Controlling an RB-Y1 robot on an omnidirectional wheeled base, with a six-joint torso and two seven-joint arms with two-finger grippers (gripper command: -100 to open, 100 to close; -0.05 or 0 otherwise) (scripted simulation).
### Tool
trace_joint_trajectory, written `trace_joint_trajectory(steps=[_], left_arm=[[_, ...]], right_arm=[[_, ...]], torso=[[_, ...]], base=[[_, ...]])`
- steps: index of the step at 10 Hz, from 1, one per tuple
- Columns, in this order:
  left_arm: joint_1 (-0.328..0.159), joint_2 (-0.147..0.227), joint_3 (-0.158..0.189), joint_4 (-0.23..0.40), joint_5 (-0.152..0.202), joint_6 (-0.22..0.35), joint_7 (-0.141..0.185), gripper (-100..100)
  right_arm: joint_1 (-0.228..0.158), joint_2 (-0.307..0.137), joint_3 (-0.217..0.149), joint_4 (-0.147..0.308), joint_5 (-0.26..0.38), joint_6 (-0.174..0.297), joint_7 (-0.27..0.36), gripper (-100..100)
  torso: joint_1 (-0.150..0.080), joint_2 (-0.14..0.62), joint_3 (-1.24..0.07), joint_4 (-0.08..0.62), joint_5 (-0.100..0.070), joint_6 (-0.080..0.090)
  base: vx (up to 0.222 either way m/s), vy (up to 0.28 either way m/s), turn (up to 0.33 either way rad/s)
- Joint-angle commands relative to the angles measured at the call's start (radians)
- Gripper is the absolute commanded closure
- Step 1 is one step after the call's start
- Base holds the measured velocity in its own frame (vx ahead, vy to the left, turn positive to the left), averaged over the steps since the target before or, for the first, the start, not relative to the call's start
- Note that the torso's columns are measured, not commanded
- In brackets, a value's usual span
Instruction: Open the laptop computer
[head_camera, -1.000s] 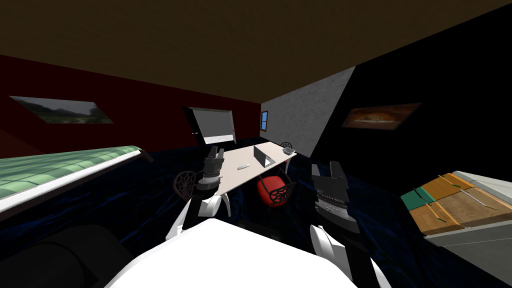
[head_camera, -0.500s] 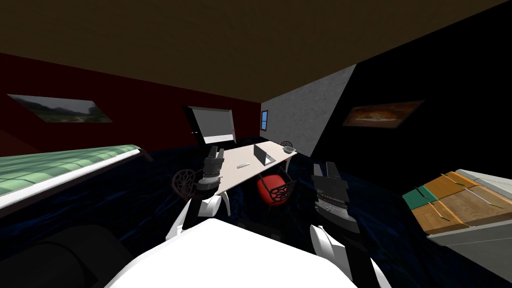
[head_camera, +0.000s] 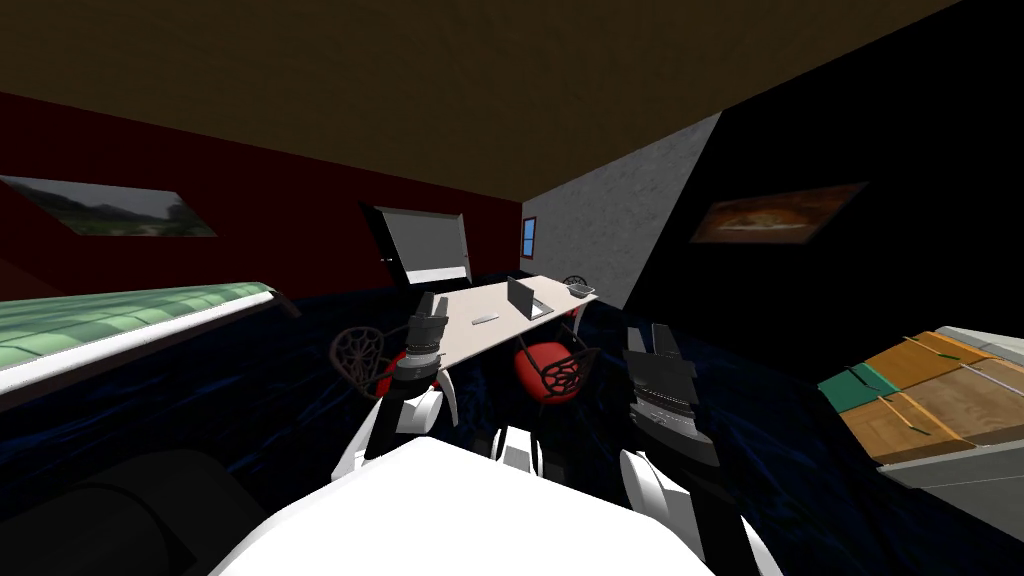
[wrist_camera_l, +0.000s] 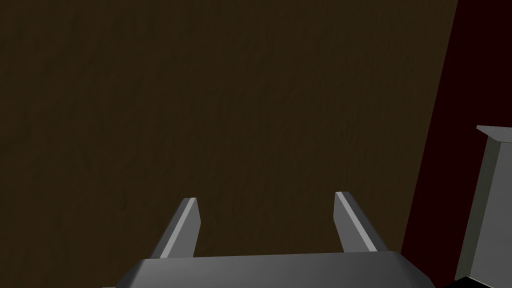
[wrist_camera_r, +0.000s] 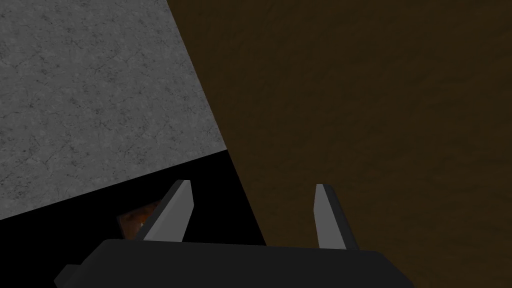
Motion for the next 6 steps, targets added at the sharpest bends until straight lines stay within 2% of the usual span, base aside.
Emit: trace_joint_trajectory(steps=[1, 6], left_arm=[[0.0, 0.0, 0.0, 0.0, 0.0, 0.0, 0.0, 0], [0.0, 0.0, 0.0, 0.001, 0.0, 0.0, 0.0, 0]], right_arm=[[-0.005, -0.062, -0.005, 0.011, 0.009, 0.017, 0.007, -100], [-0.029, -0.213, -0.027, 0.054, 0.048, 0.09, 0.036, -100]], torso=[[0.0, 0.034, -0.069, 0.033, 0.0, 0.0], [0.0, 0.047, -0.093, 0.047, 0.0, 0.0]], base=[[-0.013, 0.003, 0.082], [-0.035, 0.001, 0.133]])
